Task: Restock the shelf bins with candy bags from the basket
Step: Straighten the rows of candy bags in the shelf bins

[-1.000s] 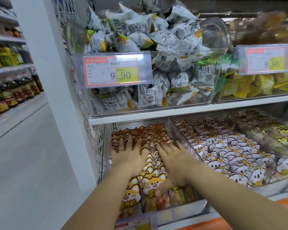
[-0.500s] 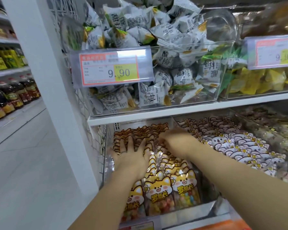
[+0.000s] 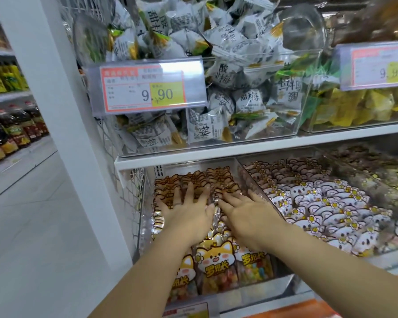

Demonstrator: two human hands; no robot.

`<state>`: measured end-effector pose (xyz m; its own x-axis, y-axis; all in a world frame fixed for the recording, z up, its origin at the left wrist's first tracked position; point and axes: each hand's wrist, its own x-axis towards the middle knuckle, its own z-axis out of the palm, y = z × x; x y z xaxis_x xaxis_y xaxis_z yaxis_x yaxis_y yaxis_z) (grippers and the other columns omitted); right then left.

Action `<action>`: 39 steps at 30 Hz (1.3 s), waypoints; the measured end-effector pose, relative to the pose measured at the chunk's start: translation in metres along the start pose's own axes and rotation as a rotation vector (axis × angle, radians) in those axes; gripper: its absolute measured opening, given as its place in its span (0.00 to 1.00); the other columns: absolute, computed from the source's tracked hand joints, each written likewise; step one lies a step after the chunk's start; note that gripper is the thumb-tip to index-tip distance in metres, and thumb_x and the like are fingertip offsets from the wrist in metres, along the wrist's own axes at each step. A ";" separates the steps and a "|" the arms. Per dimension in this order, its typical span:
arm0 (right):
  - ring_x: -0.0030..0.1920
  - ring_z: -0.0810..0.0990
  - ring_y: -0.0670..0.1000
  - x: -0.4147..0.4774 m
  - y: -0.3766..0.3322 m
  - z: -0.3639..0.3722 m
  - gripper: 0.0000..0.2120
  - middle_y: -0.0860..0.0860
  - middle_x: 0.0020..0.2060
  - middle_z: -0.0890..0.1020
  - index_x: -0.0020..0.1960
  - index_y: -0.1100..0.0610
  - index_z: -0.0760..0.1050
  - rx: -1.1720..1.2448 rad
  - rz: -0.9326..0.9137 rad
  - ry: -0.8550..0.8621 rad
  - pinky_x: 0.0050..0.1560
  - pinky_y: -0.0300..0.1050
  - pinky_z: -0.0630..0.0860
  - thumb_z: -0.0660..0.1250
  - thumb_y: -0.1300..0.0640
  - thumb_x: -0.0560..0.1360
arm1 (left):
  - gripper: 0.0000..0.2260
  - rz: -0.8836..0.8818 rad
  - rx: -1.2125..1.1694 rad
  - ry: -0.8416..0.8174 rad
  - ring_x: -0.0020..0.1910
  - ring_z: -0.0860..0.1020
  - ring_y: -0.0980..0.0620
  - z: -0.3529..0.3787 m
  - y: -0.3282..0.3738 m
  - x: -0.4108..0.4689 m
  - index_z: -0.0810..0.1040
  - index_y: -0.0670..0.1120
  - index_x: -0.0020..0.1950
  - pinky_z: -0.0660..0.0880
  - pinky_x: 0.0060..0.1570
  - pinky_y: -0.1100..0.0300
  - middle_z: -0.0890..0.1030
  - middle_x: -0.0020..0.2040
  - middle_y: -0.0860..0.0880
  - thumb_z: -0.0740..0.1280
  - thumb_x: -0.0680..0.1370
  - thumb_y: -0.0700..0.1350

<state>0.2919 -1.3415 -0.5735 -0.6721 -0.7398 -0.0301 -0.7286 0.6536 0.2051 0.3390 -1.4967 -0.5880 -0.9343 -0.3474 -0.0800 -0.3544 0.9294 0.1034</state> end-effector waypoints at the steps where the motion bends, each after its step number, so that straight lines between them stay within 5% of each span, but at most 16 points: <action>1: 0.80 0.53 0.53 0.000 -0.002 0.003 0.29 0.53 0.81 0.53 0.81 0.55 0.47 0.025 0.017 -0.054 0.78 0.59 0.45 0.49 0.47 0.84 | 0.24 0.006 0.009 -0.016 0.80 0.37 0.42 0.003 0.002 0.001 0.41 0.66 0.79 0.35 0.70 0.27 0.38 0.82 0.52 0.41 0.83 0.62; 6: 0.80 0.50 0.54 0.023 -0.001 0.004 0.30 0.54 0.81 0.51 0.81 0.59 0.44 0.116 0.098 -0.164 0.79 0.58 0.42 0.43 0.45 0.84 | 0.24 -0.004 0.015 -0.083 0.80 0.37 0.43 0.002 0.000 0.008 0.42 0.66 0.79 0.36 0.69 0.26 0.40 0.82 0.53 0.40 0.82 0.64; 10: 0.79 0.57 0.52 -0.010 -0.010 -0.007 0.27 0.54 0.79 0.58 0.81 0.58 0.52 0.281 0.094 0.126 0.78 0.51 0.48 0.47 0.48 0.85 | 0.24 0.044 -0.021 -0.008 0.81 0.42 0.43 -0.012 0.007 -0.012 0.45 0.65 0.80 0.37 0.70 0.26 0.43 0.83 0.51 0.44 0.84 0.61; 13: 0.64 0.76 0.54 -0.067 -0.021 -0.014 0.19 0.50 0.62 0.79 0.66 0.48 0.72 0.354 0.086 0.205 0.61 0.48 0.70 0.49 0.48 0.81 | 0.24 0.192 -0.101 0.071 0.81 0.49 0.48 -0.013 0.015 -0.050 0.49 0.63 0.80 0.38 0.72 0.29 0.50 0.82 0.54 0.49 0.84 0.59; 16: 0.55 0.80 0.53 -0.109 -0.026 -0.006 0.18 0.47 0.53 0.81 0.58 0.46 0.74 0.289 0.140 0.079 0.47 0.49 0.74 0.49 0.42 0.81 | 0.27 0.359 -0.019 -0.006 0.81 0.49 0.51 -0.003 0.015 -0.077 0.50 0.62 0.80 0.42 0.74 0.30 0.49 0.82 0.55 0.53 0.83 0.62; 20: 0.58 0.80 0.57 -0.117 -0.032 0.007 0.32 0.49 0.60 0.80 0.63 0.50 0.75 0.282 0.120 -0.110 0.55 0.53 0.77 0.43 0.33 0.77 | 0.36 0.407 0.120 -0.125 0.81 0.40 0.46 0.014 0.005 -0.072 0.34 0.63 0.79 0.40 0.73 0.30 0.34 0.81 0.54 0.60 0.83 0.57; 24: 0.63 0.76 0.60 -0.117 -0.036 0.002 0.22 0.55 0.65 0.77 0.64 0.54 0.77 0.268 0.074 -0.110 0.64 0.53 0.70 0.55 0.42 0.81 | 0.39 0.413 0.141 -0.116 0.81 0.40 0.44 0.019 0.003 -0.065 0.32 0.64 0.78 0.39 0.73 0.30 0.33 0.81 0.54 0.61 0.83 0.56; 28: 0.67 0.73 0.52 -0.131 -0.029 0.000 0.16 0.51 0.68 0.76 0.65 0.52 0.76 0.584 0.046 0.027 0.68 0.50 0.68 0.61 0.49 0.80 | 0.36 0.380 0.060 -0.073 0.81 0.45 0.47 0.003 0.008 -0.074 0.41 0.63 0.80 0.42 0.74 0.31 0.42 0.82 0.55 0.63 0.81 0.57; 30: 0.58 0.78 0.48 -0.139 -0.011 -0.002 0.13 0.47 0.57 0.82 0.58 0.49 0.78 0.690 0.142 0.324 0.57 0.51 0.77 0.61 0.49 0.78 | 0.31 0.358 0.000 0.043 0.81 0.49 0.49 -0.012 0.017 -0.082 0.48 0.62 0.80 0.44 0.76 0.33 0.49 0.82 0.54 0.61 0.82 0.58; 33: 0.53 0.78 0.48 -0.153 0.037 -0.005 0.12 0.46 0.51 0.83 0.56 0.50 0.81 0.562 0.389 0.686 0.51 0.43 0.74 0.65 0.56 0.74 | 0.24 0.479 -0.066 0.246 0.78 0.57 0.54 -0.030 0.053 -0.095 0.58 0.61 0.78 0.42 0.77 0.39 0.61 0.78 0.59 0.59 0.82 0.58; 36: 0.55 0.77 0.51 -0.161 0.086 0.002 0.16 0.45 0.53 0.83 0.60 0.50 0.80 0.487 0.471 0.402 0.52 0.44 0.73 0.69 0.59 0.73 | 0.19 0.593 -0.123 0.203 0.75 0.61 0.57 -0.031 0.099 -0.095 0.66 0.61 0.74 0.39 0.76 0.39 0.69 0.72 0.60 0.59 0.83 0.56; 39: 0.55 0.77 0.50 -0.153 0.109 0.011 0.11 0.42 0.48 0.84 0.55 0.45 0.82 0.367 0.299 0.222 0.54 0.47 0.73 0.69 0.55 0.74 | 0.13 0.616 -0.091 0.125 0.70 0.68 0.55 -0.024 0.130 -0.079 0.75 0.60 0.67 0.36 0.75 0.36 0.78 0.61 0.57 0.59 0.84 0.51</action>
<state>0.3141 -1.1559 -0.5570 -0.8425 -0.5026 0.1939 -0.5345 0.8247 -0.1848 0.3659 -1.3519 -0.5447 -0.9635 0.2302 0.1370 0.2525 0.9511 0.1779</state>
